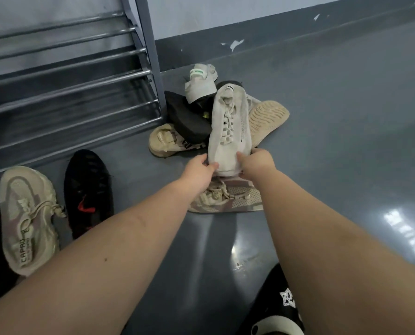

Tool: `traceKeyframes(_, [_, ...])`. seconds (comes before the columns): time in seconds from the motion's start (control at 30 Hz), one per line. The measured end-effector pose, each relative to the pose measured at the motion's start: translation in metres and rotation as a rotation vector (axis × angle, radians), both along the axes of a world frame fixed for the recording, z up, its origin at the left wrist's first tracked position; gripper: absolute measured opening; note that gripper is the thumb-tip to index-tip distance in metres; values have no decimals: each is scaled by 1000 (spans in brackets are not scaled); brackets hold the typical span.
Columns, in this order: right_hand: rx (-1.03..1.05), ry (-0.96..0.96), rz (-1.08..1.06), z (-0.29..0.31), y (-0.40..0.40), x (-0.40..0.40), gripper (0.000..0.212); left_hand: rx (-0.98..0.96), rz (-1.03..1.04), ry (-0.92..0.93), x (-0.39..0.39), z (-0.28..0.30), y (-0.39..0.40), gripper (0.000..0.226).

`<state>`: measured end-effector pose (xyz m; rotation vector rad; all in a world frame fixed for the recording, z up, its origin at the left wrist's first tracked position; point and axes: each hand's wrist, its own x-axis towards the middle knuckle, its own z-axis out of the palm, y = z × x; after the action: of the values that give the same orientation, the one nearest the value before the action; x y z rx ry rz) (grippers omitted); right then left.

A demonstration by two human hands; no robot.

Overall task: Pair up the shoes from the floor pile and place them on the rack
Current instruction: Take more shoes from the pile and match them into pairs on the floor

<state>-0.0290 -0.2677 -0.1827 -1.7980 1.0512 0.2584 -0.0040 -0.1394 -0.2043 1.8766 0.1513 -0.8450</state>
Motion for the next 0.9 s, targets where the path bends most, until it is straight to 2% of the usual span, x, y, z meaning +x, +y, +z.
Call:
traceKeyframes(0.17, [227, -69, -146, 37, 8, -16, 34, -173, 120, 53, -14, 24, 9, 43])
traceKeyframes(0.33, [352, -120, -221, 85, 34, -57, 29, -236, 89, 48, -46, 66, 34, 44])
traceKeyframes(0.5, [371, -181, -207, 139, 65, -96, 29, -263, 25, 32, -74, 114, 71, 46])
traceKeyframes(0.57, [375, -177, -157, 166, 72, -105, 26, -182, -80, -29, -83, 134, 87, 45])
traceKeyframes(0.7, [322, -32, 85, 228, 88, -119, 8, 78, -239, -344, -89, 188, 128, 70])
traceKeyframes(0.8, [256, 21, 304, 263, 110, -127, 17, 273, -320, -601, -91, 239, 171, 79])
traceKeyframes(0.9, [112, 15, 527, 272, 134, -136, 15, 374, -444, -707, -96, 262, 211, 72])
